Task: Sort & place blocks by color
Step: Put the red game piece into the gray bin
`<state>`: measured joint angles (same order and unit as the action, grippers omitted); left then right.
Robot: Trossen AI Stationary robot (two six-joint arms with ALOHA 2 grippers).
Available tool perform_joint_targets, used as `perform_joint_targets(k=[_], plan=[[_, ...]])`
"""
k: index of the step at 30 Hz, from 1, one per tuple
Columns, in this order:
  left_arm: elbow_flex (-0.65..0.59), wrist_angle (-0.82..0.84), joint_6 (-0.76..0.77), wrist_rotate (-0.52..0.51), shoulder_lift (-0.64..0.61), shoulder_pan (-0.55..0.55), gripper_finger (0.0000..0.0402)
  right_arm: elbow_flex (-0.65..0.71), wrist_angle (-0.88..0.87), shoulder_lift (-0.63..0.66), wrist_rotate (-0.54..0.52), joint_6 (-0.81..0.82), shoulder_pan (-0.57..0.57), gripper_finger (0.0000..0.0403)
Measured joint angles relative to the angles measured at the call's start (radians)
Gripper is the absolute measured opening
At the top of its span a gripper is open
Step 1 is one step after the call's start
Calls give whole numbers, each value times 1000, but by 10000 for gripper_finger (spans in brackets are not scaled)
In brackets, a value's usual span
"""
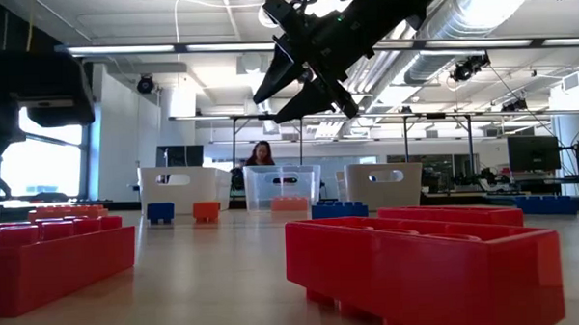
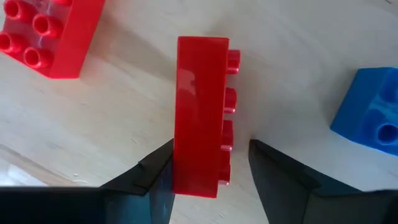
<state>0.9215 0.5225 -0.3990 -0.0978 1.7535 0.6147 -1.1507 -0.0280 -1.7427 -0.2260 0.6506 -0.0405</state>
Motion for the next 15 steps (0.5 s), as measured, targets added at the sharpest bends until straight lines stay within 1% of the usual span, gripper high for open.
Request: perform_joint_targets(k=[6, 10, 13, 15], plan=[[4, -3, 69, -7, -17, 0, 182, 0, 2, 0, 0, -1, 0, 199], [13, -28, 72, -23, -15, 0, 179, 0, 3, 0, -1, -1, 0, 199], [16, -37, 80, -34, -15, -2, 163, 0, 3, 0, -1, -2, 0, 199], [16, -39, 85, -33, -14, -4, 143, 0, 3, 0, 2, -3, 0, 199]])
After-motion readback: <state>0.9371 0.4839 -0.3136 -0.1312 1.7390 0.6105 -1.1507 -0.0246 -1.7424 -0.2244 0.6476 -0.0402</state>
